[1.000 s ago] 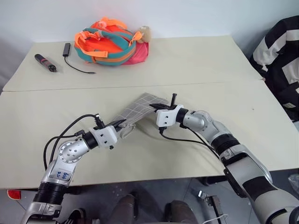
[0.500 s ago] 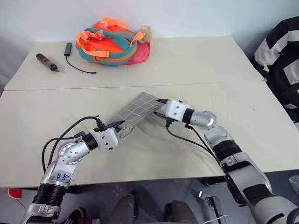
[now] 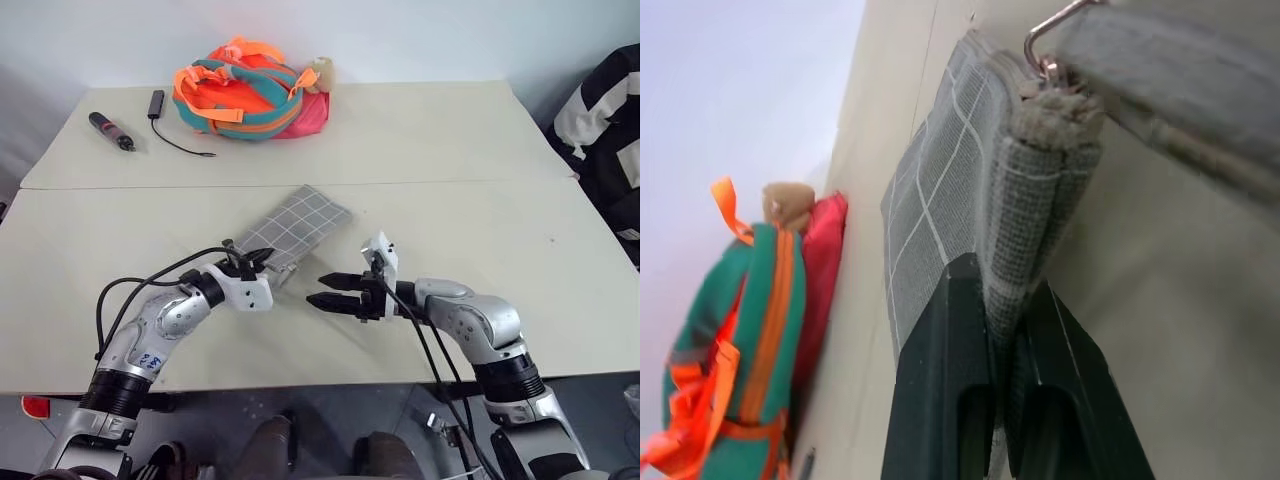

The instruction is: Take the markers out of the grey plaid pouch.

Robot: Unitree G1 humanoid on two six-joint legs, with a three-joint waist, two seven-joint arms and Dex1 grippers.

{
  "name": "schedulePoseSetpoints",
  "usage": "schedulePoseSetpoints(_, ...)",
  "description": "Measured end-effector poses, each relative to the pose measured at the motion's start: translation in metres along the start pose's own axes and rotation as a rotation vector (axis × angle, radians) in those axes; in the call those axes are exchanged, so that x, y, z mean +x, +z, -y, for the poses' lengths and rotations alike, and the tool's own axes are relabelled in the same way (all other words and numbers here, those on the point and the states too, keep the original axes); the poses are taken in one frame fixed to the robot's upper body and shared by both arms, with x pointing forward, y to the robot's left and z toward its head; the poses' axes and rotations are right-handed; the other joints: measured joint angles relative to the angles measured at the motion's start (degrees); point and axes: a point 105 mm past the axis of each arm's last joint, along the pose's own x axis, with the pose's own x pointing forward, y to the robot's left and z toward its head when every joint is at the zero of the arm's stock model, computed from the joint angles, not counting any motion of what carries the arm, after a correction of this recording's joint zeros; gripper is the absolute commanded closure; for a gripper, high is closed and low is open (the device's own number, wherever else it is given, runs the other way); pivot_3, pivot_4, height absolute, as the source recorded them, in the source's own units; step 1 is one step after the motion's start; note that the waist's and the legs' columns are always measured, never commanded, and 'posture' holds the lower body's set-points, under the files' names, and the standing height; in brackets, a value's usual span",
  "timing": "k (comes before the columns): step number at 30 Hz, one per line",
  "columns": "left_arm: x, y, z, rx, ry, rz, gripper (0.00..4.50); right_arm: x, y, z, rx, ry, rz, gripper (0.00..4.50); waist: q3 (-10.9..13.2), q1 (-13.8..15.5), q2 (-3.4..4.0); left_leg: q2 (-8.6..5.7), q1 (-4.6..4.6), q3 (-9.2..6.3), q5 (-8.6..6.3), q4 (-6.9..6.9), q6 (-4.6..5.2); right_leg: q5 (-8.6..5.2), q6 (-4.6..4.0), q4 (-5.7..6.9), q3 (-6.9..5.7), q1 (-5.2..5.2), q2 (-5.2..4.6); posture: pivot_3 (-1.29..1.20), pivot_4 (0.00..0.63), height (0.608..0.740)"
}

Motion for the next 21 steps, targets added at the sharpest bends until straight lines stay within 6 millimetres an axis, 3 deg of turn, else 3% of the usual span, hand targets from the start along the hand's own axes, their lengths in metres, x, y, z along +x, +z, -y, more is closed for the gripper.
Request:
schedulePoseSetpoints(9, 0.009, 0.005, -0.001, -0.033, 0.03, -0.003, 4.5, 0.029, -0.003, -0.014, 0.104, 0.026, 0.026, 0.97, 0.0, 0.6, 0.0, -0.01, -0.01, 0.02, -0.01, 0.01, 0.01, 0.0, 0.0, 0.06, 0.02, -0.02, 0.01, 0.0, 0.15, 0.74)
schedulePoseSetpoints(15, 0.009, 0.007, -0.003, -0.037, 0.038, -0.006, 4.5, 0.043, -0.008, -0.011, 0.171, 0.011, 0.025, 0.97, 0.0, 0.5, -0.01, -0.01, -0.02, 0.03, -0.01, 0.0, 0.01, 0.0, 0.0, 0.07, 0.03, -0.07, 0.02, 0.0, 0.15, 0.74)
schedulePoseSetpoints(18, 0.009, 0.01, -0.003, -0.043, 0.038, 0.0, 4.5, 0.048, -0.007, -0.012, 0.173, 0.003, 0.038, 1.59, 0.0, 0.3, -0.02, 0.02, -0.02, 0.02, -0.03, -0.02, -0.02, 0.0, 0.0, 0.08, 0.02, -0.08, 0.05, 0.0, 0.15, 0.74)
schedulePoseSetpoints(21, 0.008, 0.011, 0.001, -0.049, 0.028, 0.0, 4.5, 0.051, -0.004, -0.011, 0.169, -0.007, 0.058, 2.52, 0.0, -0.2, -0.01, 0.02, -0.02, 0.03, -0.04, -0.04, -0.02, 0.0, 0.0, 0.09, 0.03, -0.09, 0.05, 0.0, 0.15, 0.74)
